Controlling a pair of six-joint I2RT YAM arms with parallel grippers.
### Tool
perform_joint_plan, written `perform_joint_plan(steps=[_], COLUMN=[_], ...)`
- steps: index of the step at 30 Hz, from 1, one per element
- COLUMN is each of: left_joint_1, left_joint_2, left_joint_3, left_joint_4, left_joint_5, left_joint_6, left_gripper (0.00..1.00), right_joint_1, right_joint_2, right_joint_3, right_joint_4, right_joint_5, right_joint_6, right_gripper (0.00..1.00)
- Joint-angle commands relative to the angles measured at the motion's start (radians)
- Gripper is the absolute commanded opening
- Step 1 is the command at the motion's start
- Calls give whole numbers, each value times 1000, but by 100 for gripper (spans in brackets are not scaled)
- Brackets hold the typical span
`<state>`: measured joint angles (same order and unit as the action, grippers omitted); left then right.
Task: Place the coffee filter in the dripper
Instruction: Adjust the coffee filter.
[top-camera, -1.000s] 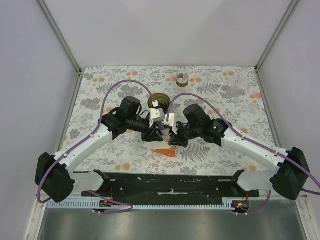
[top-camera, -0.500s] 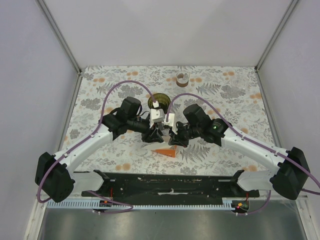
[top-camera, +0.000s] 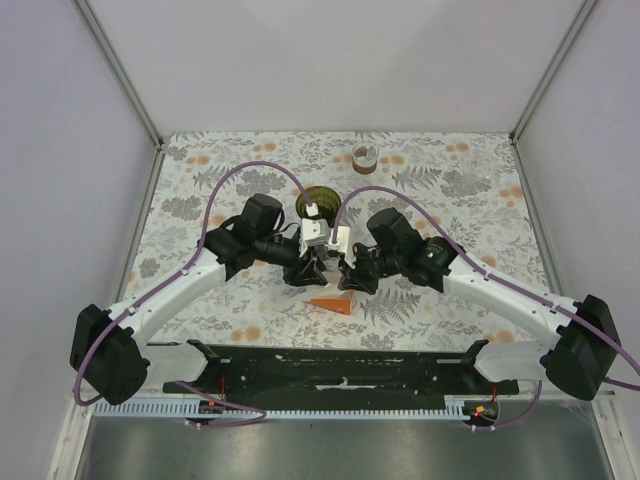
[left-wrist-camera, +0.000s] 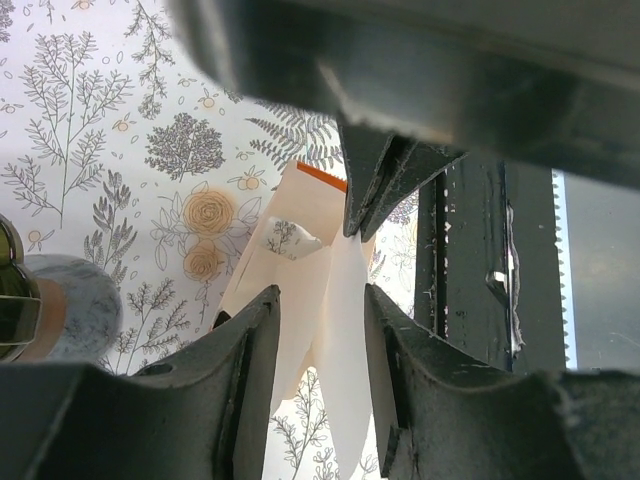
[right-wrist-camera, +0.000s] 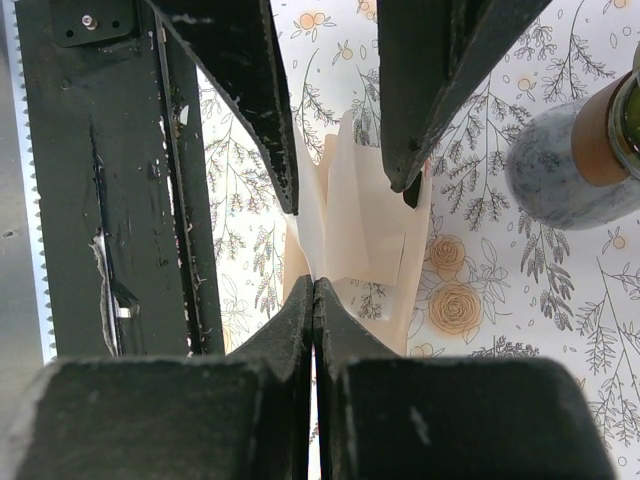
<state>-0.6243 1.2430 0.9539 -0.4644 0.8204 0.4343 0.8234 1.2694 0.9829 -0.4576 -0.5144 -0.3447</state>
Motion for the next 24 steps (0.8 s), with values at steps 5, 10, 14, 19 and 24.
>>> perform_joint_plan(steps=[5, 10, 14, 19, 24], left_joint_1=[-3, 8, 12, 11, 12], left_joint_2=[-28, -51, -50, -43, -47], left_joint_3=[31, 62, 49, 43, 65], left_joint_4=[-66, -114, -103, -65, -77], left_joint_5=[-15, -18, -47, -89, -73], left_joint_6=[53, 84, 93, 69, 61], left_gripper=[51, 56, 63, 50, 2], right_joint_1=[-10, -36, -44, -44, -47], right_joint_2=[-65, -77, -93, -99, -105], right_joint_3=[57, 59, 62, 71, 79], right_joint_4=[60, 59, 59, 53, 40], right_joint_5=[-21, -48, -70, -114, -131], right_joint_6=[3, 30, 42, 39, 38], right_gripper=[0, 0, 0, 0, 0])
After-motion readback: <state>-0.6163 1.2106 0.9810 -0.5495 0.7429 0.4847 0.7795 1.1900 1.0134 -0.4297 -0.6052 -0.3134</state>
